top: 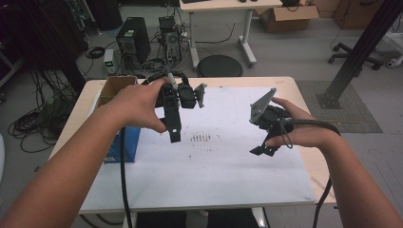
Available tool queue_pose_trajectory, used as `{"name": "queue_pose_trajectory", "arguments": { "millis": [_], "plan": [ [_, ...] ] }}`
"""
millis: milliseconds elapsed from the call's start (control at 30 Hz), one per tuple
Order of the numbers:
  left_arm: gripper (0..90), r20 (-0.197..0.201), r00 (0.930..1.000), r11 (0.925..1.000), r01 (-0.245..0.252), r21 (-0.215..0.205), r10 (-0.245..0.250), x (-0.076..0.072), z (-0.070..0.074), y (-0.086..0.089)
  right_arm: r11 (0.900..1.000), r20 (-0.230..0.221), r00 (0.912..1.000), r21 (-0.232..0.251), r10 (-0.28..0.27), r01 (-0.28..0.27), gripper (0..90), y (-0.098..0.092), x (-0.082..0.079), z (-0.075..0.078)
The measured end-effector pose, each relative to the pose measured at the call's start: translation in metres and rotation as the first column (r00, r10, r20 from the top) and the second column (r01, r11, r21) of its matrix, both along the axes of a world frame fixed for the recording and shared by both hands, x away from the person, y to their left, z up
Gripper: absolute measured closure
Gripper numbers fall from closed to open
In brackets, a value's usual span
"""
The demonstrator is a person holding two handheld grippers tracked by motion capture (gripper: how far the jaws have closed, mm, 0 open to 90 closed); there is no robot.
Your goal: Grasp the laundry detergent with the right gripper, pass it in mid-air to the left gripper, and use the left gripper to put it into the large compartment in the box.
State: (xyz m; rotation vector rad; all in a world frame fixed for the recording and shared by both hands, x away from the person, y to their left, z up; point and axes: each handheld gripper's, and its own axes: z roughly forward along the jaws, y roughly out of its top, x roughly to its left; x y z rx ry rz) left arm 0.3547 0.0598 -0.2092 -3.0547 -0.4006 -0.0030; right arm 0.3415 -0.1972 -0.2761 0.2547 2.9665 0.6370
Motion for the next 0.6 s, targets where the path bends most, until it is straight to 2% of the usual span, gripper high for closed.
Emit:
{"name": "queue_pose_trajectory", "arguments": {
  "millis": [100, 600],
  "plan": [
    [0.2, -0.004, 0.9999, 0.9999, 0.015, 0.001, -0.015, 0.0014, -0.0012, 0.0001, 1.000, -0.003, 1.0000, -0.015, 0.005, -0.005, 3.5, 0.0002, 0.0010, -0.0018],
    [0.2, -0.018, 0.9992, 0.9994, 0.034, -0.007, -0.035, 0.0060, -0.0047, 0.0015, 1.000, -0.003, 1.0000, -0.016, -0.003, 0.003, 3.5, 0.0016, 0.0067, -0.0009]
  ]
}}
